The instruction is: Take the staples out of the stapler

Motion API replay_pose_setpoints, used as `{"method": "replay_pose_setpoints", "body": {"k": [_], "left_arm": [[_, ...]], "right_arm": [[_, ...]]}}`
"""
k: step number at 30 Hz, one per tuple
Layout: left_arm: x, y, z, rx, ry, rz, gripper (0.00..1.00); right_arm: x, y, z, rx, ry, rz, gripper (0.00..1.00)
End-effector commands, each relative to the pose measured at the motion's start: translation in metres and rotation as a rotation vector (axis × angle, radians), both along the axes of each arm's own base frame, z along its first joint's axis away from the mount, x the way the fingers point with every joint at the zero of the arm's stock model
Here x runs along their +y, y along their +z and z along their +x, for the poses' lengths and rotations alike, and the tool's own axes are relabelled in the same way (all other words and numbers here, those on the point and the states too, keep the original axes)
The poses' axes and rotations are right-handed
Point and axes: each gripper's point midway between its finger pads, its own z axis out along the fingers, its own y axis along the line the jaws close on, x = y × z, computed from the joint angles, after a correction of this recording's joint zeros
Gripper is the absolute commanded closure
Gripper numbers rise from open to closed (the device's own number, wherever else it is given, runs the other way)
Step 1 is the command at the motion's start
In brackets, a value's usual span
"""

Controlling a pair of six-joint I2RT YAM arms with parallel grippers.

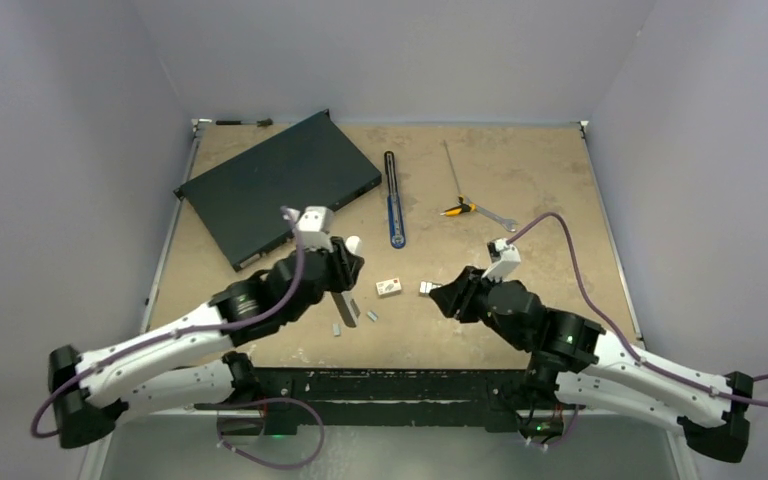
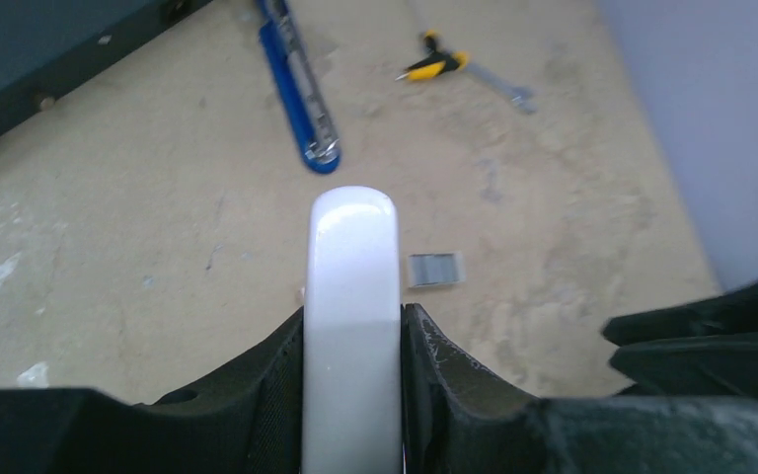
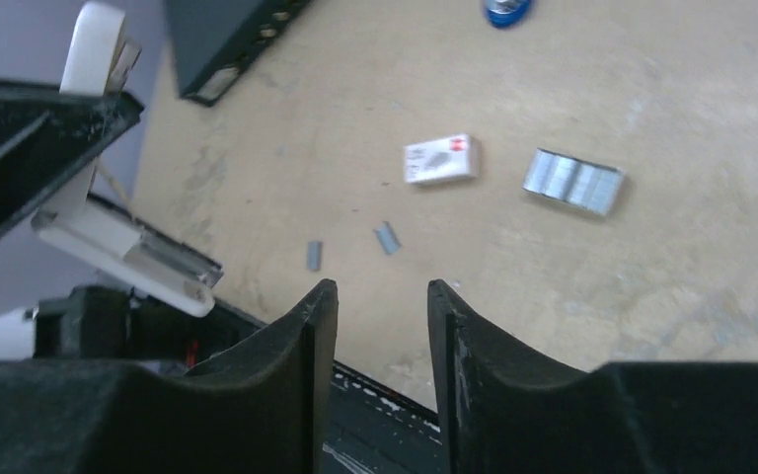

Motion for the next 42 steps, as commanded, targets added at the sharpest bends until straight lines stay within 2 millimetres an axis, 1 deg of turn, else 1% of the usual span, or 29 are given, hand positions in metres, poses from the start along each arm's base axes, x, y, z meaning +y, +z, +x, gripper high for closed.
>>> {"method": "replay_pose_setpoints", "body": {"k": [1,2,3,4,6,8,11,12,15,20,22,29,33,37,42], "left_arm": [[-0.012,0.080,-0.015,-0.267,-0.162,-0.325,1.00],[-0.009,0.092,-0.020,-0.308,-0.184,-0.379,1.00],[-0.007,0.101,-0.026,-0.341,-0.202,-0.426,1.00],[-0.004,0.108,-0.030,-0.368,-0.217,-0.465,1.00],[0.000,0.119,-0.037,-0.413,-0.240,-0.526,1.00],[-0.001,0.126,-0.044,-0.441,-0.274,-0.563,1.00],[-0.007,0.135,-0.054,-0.468,-0.340,-0.599,1.00],[-0.010,0.137,-0.057,-0.471,-0.367,-0.607,1.00],[-0.018,0.146,-0.067,-0.482,-0.435,-0.636,1.00],[-0.023,0.151,-0.077,-0.490,-0.499,-0.665,1.00],[-0.024,0.152,-0.080,-0.493,-0.517,-0.678,1.00],[-0.028,0.153,-0.084,-0.501,-0.545,-0.693,1.00],[-0.030,0.158,-0.087,-0.511,-0.572,-0.704,1.00],[-0.032,0.160,-0.090,-0.514,-0.589,-0.709,1.00],[-0.033,0.164,-0.094,-0.525,-0.613,-0.725,1.00]], "right_arm": [[0.041,0.068,-0.025,-0.327,0.382,0.143,0.47],[0.049,0.086,-0.034,-0.399,0.457,0.201,0.42],[0.056,0.097,-0.043,-0.450,0.530,0.234,0.38],[0.061,0.106,-0.051,-0.495,0.590,0.258,0.35],[0.073,0.121,-0.060,-0.579,0.680,0.274,0.33],[0.088,0.126,-0.067,-0.602,0.767,0.280,0.32],[0.116,0.122,-0.079,-0.603,0.930,0.254,0.33],[0.124,0.120,-0.079,-0.600,0.964,0.244,0.33],[0.138,0.123,-0.077,-0.627,1.004,0.230,0.33],[0.142,0.137,-0.081,-0.682,1.034,0.265,0.33],[0.142,0.137,-0.082,-0.681,1.040,0.268,0.33],[0.144,0.128,-0.087,-0.639,1.072,0.270,0.37],[0.144,0.126,-0.091,-0.640,1.096,0.276,0.36],[0.148,0.123,-0.093,-0.629,1.127,0.275,0.36],[0.151,0.119,-0.093,-0.622,1.137,0.267,0.40]]}}
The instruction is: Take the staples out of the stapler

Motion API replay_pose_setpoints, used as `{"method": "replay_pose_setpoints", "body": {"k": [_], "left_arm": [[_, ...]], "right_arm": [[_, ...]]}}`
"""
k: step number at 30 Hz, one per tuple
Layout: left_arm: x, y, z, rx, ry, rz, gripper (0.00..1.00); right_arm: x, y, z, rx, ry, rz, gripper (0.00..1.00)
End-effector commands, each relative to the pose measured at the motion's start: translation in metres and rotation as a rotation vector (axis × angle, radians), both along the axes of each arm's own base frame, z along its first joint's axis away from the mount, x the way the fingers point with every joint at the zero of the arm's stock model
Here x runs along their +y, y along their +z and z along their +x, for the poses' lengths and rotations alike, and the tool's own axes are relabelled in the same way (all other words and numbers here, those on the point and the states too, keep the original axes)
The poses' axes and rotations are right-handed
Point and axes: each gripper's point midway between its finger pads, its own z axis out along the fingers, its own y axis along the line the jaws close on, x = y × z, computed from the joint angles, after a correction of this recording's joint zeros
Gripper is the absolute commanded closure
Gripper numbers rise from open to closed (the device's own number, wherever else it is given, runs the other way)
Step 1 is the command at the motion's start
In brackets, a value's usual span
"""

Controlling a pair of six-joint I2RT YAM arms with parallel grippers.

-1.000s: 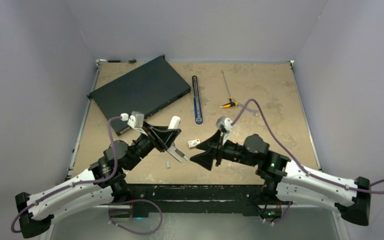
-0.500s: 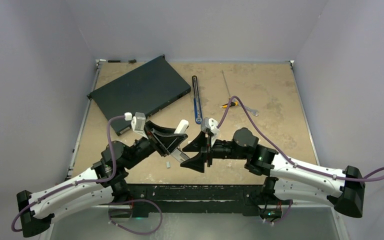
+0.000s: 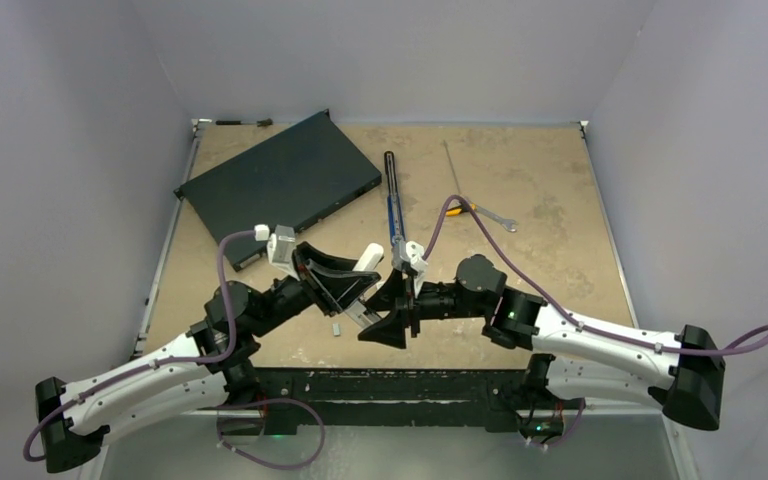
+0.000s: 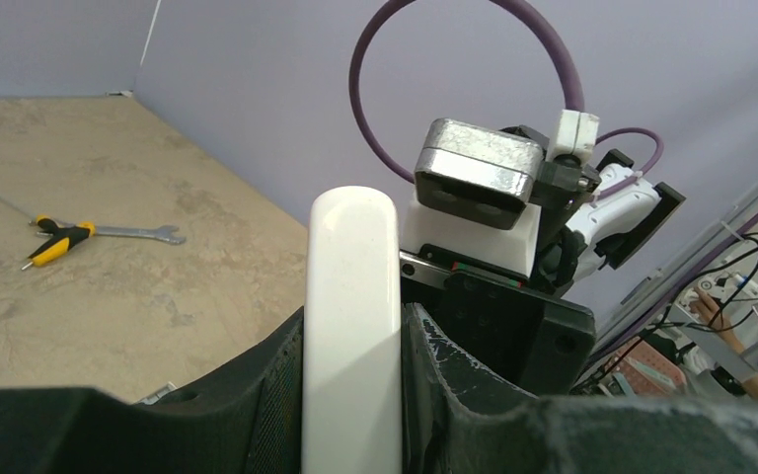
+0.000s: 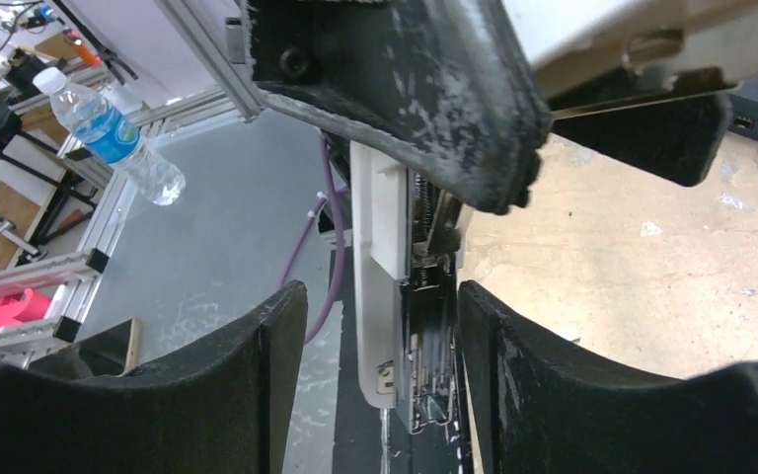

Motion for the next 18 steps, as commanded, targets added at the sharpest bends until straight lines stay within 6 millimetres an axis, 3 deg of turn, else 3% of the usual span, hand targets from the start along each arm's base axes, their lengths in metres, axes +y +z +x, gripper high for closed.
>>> {"method": "replay_pose_setpoints", "body": {"k": [1,8,12,18], "left_arm": [[0.002,0.027,-0.011,-0.064,-0.045,-0.084,1.00],[0.000,0.032,-0.021,-0.095,-0.097,-0.092,1.00],[-0.003,0.034,-0.028,-0.116,-0.139,-0.092,1.00],[-0.004,0.037,-0.036,-0.135,-0.180,-0.105,1.00]], "right_arm": [[0.003,0.028,-0.004,-0.056,0.037,0.076,0.42],[-0.003,0.033,-0.009,-0.071,0.046,0.100,0.60],[-0.006,0.036,-0.013,-0.068,0.061,0.110,0.78],[-0.008,0.038,-0.019,-0.054,0.086,0.118,0.97]]}}
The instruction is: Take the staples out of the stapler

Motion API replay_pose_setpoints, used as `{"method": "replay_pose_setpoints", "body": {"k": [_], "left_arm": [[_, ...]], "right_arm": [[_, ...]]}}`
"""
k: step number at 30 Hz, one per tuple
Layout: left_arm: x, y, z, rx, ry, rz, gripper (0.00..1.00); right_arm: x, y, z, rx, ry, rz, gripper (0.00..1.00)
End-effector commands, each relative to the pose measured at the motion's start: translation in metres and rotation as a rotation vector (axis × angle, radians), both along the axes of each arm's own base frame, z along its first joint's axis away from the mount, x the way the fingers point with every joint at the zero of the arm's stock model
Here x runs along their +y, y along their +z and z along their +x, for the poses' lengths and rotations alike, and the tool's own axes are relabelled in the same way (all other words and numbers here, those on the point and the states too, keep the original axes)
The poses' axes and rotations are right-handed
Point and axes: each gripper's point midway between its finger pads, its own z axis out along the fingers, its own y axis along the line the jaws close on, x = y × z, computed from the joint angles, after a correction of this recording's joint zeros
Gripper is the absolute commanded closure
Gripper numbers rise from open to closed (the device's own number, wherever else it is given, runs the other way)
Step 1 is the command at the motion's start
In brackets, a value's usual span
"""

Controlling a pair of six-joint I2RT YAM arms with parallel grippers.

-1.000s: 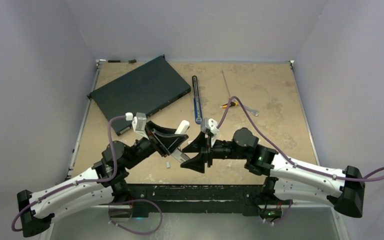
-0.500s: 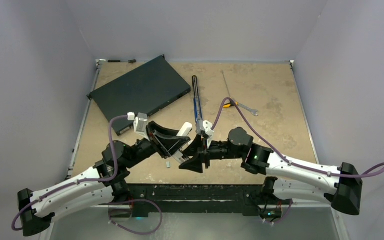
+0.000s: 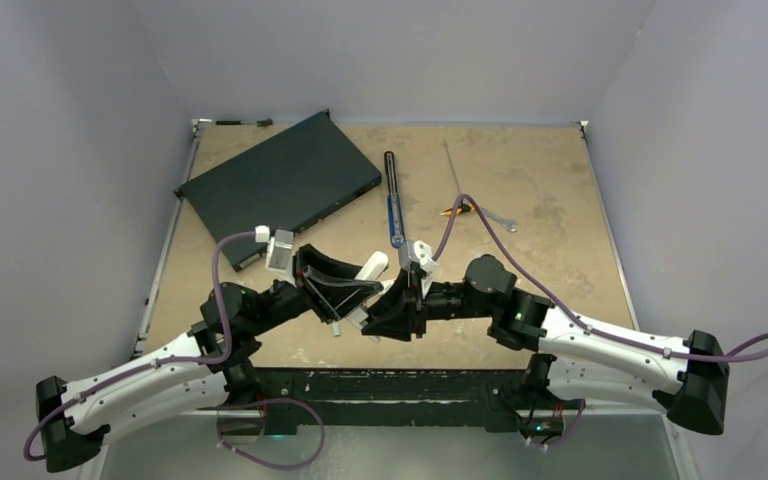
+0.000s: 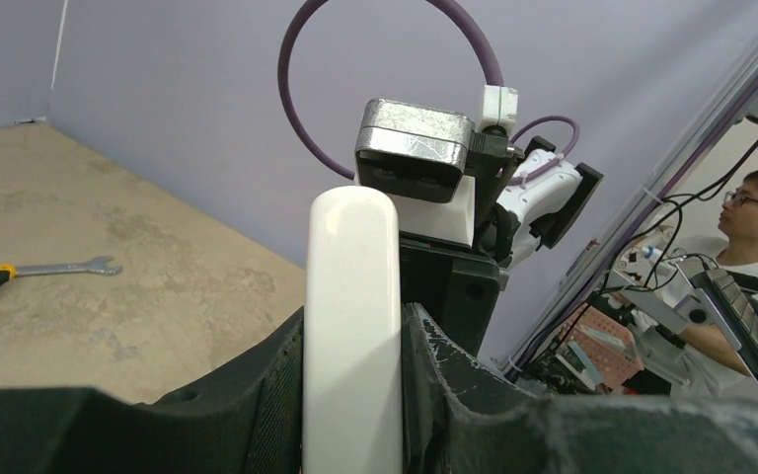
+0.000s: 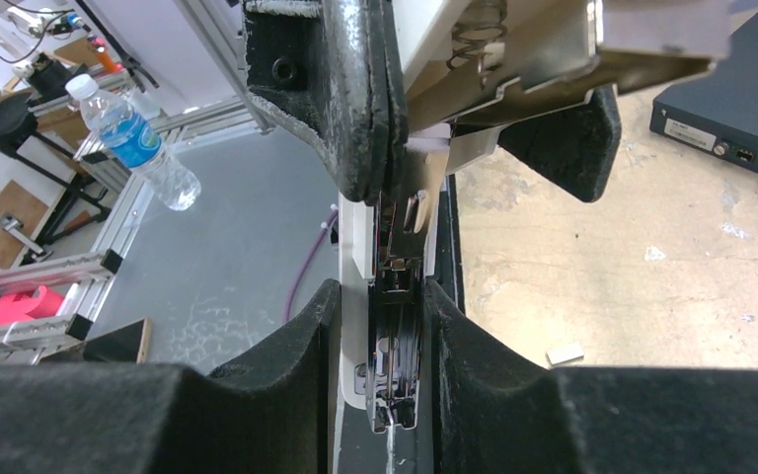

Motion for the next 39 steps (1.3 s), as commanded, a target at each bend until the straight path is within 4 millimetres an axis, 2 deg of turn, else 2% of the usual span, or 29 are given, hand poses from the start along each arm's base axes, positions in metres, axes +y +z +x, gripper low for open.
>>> {"method": "replay_pose_setpoints", "body": {"k": [1,5,7,10,12,14,16,21,26,28,30,31,34,35,39], "left_arm": [[0.002,0.019,-0.012,-0.054,-0.053,-0.060,1.00],[0.001,0.018,-0.008,-0.037,-0.037,-0.055,0.98],[0.001,0.017,-0.005,-0.025,-0.022,-0.054,0.80],[0.001,0.016,0.000,-0.004,-0.001,-0.057,0.46],[0.001,0.016,0.003,0.006,0.012,-0.058,0.31],[0.002,0.015,0.006,0.013,0.027,-0.060,0.22],[0.002,0.015,0.010,0.021,0.043,-0.061,0.16],[0.009,0.013,0.018,0.041,0.104,-0.050,0.09],[0.038,0.016,0.040,0.090,0.293,-0.029,0.07],[0.055,0.014,0.052,0.122,0.394,0.002,0.06],[0.073,0.004,0.062,0.178,0.498,0.052,0.05],[0.083,-0.002,0.067,0.215,0.554,0.078,0.04],[0.112,-0.018,0.079,0.324,0.714,0.164,0.03],[0.124,-0.018,0.083,0.353,0.775,0.183,0.03],[0.144,-0.033,0.087,0.423,0.896,0.335,0.02]], "right_arm": [[-0.003,0.024,-0.013,-0.029,0.063,0.080,1.00],[-0.004,0.026,-0.014,-0.017,0.062,0.090,1.00],[-0.005,0.026,-0.012,-0.008,0.047,0.093,1.00],[-0.005,0.027,-0.010,0.003,0.029,0.097,1.00],[-0.005,0.027,-0.008,0.012,0.017,0.094,1.00],[-0.004,0.024,-0.005,0.023,0.002,0.083,1.00],[-0.004,0.022,-0.003,0.030,-0.014,0.077,1.00],[-0.006,0.020,0.009,0.044,-0.094,0.062,1.00],[-0.016,0.014,0.027,0.073,-0.227,0.036,1.00],[-0.021,0.013,0.043,0.113,-0.337,0.033,1.00],[-0.030,0.006,0.068,0.156,-0.498,-0.010,1.00],[-0.037,-0.004,0.091,0.180,-0.642,-0.054,1.00],[-0.060,-0.034,0.139,0.221,-0.958,-0.214,1.00],[-0.070,-0.047,0.154,0.229,-1.050,-0.282,1.00],[-0.108,-0.085,0.217,0.284,-1.298,-0.486,1.00]]}}
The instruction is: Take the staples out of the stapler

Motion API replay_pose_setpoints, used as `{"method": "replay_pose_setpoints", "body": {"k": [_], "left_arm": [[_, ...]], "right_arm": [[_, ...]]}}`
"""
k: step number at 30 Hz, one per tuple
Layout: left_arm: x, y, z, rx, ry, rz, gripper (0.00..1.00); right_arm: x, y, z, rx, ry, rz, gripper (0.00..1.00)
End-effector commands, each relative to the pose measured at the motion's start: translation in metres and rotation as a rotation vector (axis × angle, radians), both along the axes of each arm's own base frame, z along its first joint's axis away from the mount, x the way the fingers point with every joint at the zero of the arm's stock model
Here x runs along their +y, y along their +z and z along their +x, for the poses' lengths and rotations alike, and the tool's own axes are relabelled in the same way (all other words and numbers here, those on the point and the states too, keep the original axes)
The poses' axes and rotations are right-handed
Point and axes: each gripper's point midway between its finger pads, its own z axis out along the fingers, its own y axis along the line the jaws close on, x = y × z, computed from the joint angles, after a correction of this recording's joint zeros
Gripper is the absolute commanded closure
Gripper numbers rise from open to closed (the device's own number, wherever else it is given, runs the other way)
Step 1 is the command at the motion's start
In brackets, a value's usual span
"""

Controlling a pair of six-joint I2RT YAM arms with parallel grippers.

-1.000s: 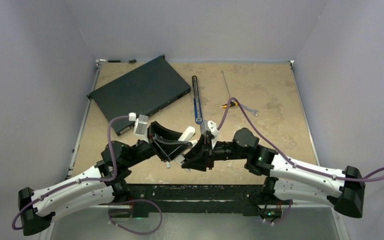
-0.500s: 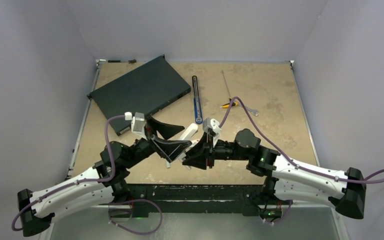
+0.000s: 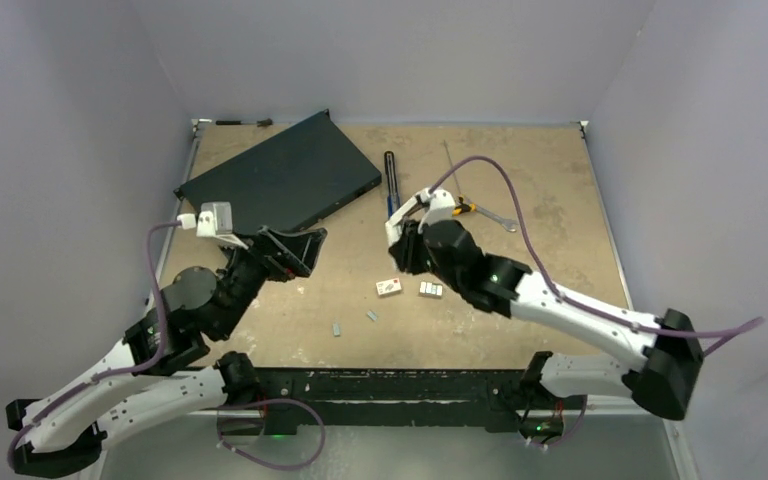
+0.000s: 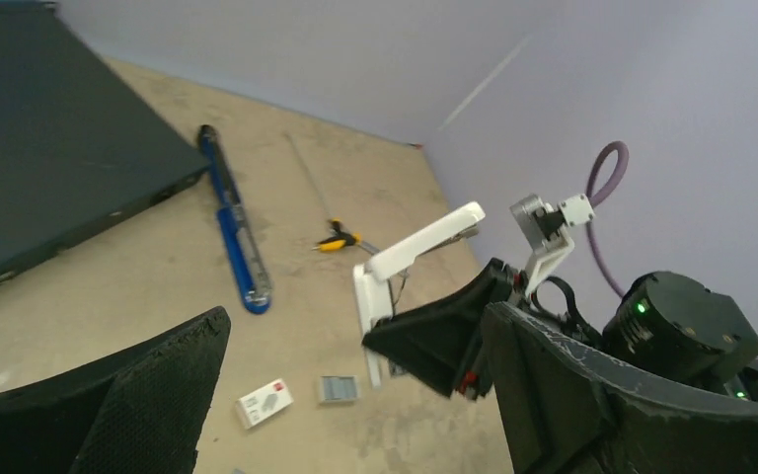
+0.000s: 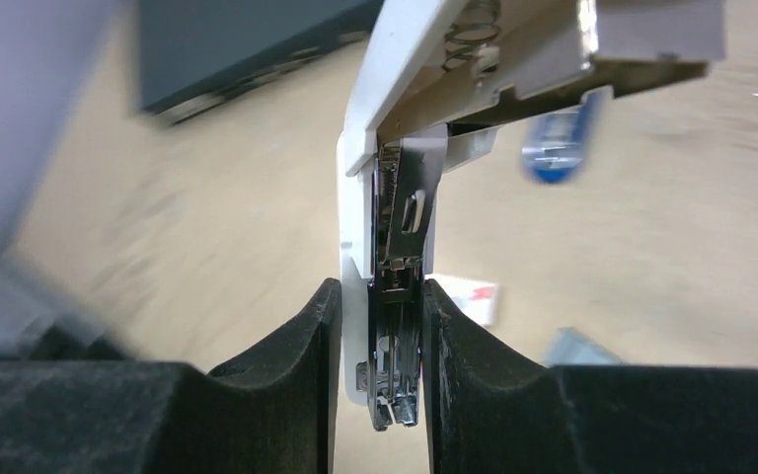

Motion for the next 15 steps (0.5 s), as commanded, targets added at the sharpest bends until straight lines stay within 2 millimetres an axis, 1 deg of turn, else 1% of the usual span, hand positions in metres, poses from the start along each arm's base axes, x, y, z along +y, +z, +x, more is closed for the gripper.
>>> {"method": "replay_pose_setpoints", "body": {"k": [1,4,7,9,10,12,15], "left_arm": [[0.043,-0.039,0.012,0.181,0.224,0.225,0.02],[0.053,-0.044,0.010,0.200,0.251,0.296,0.02],[0.062,-0.047,0.007,0.192,0.257,0.321,0.02],[0.068,-0.049,0.004,0.185,0.261,0.322,0.02],[0.071,-0.050,0.003,0.180,0.260,0.320,0.02],[0.074,-0.054,0.001,0.172,0.257,0.327,0.03],[0.077,-0.062,-0.001,0.172,0.253,0.357,0.03]], "right_arm": [[-0.069,-0.032,0.081,0.056,-0.414,-0.225,1.00],[-0.080,-0.046,0.120,0.062,-0.472,-0.310,1.00],[-0.092,-0.066,0.153,0.082,-0.522,-0.419,1.00],[-0.096,-0.079,0.171,0.092,-0.540,-0.477,1.00],[-0.097,-0.089,0.179,0.102,-0.542,-0.506,1.00],[-0.096,-0.097,0.196,0.104,-0.542,-0.535,1.00],[-0.093,-0.117,0.215,0.125,-0.526,-0.579,1.00]]}}
